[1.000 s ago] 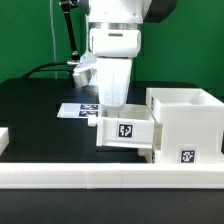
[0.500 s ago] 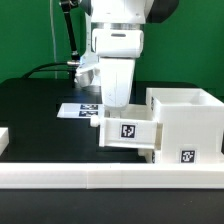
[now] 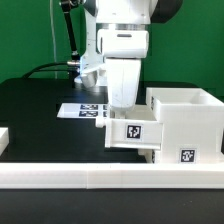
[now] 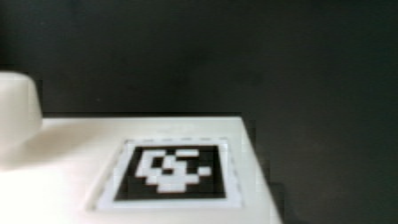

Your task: Assemble drawer

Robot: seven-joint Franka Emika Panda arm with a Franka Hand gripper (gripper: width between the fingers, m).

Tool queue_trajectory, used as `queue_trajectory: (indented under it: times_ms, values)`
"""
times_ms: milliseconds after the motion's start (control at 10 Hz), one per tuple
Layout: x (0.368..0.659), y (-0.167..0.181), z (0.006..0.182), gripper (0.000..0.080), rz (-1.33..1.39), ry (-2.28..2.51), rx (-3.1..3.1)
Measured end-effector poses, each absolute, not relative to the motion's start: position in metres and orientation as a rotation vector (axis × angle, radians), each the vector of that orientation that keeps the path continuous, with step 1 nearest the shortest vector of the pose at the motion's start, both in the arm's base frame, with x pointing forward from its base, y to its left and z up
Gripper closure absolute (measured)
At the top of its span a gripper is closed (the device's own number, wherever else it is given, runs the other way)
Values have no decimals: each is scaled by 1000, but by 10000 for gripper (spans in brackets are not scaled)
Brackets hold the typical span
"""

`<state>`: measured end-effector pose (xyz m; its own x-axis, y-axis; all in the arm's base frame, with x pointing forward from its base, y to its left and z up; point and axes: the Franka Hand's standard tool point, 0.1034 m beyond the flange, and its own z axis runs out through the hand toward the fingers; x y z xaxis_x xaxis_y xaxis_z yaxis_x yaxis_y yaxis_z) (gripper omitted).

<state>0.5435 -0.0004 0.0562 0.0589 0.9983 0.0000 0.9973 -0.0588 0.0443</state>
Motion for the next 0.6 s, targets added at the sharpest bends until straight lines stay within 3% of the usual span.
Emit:
queue_trajectory:
  times_ms: [600]
  values:
    - [543, -1, 55, 757, 50, 2143, 2248]
